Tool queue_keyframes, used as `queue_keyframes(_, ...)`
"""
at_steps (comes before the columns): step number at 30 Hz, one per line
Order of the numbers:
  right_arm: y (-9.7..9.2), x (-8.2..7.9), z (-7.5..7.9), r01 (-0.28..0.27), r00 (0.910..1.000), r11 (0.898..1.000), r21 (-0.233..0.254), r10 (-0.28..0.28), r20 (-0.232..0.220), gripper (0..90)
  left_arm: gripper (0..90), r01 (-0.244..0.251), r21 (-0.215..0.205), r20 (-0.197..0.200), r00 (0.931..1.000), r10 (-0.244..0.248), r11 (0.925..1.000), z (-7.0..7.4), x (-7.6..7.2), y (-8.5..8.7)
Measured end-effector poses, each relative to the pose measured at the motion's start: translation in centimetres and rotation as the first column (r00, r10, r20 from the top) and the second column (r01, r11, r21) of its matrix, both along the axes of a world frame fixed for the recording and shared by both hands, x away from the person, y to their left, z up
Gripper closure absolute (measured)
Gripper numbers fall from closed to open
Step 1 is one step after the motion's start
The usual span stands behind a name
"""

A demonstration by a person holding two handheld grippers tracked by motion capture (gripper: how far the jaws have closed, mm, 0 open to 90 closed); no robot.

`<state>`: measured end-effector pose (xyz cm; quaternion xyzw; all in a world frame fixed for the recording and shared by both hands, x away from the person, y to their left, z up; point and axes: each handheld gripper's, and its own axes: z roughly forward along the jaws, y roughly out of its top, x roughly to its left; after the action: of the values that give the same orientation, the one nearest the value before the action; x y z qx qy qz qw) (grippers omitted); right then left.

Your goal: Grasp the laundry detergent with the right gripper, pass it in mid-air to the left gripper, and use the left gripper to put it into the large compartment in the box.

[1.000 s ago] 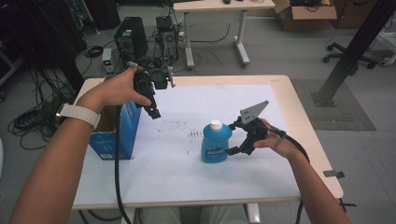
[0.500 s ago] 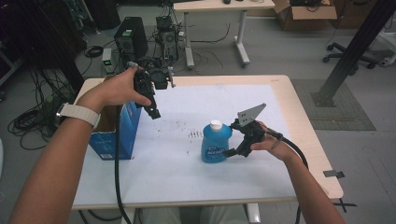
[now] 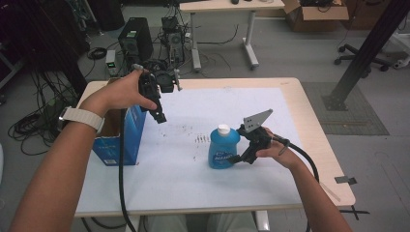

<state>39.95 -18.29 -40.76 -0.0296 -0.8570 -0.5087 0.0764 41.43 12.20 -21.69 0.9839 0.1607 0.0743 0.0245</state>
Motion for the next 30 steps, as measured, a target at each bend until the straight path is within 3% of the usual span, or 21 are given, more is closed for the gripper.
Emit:
queue_keyframes(20, 0.54, -0.27, -0.38, 0.018, 0.9998, 1.000, 0.021, -0.018, 0.007, 7.8, 14.5, 0.002, 0.001, -0.004, 1.0000, -0.002, 1.0000, -0.09, 0.10, -0.07)
queue_keyframes(30, 0.77, -0.35, -0.39, 0.009, 0.9999, 1.000, 0.025, -0.009, 0.014, 12.0, 14.5, 0.005, 0.002, -0.004, 1.0000, -0.005, 1.0000, -0.04, 0.05, -0.17)
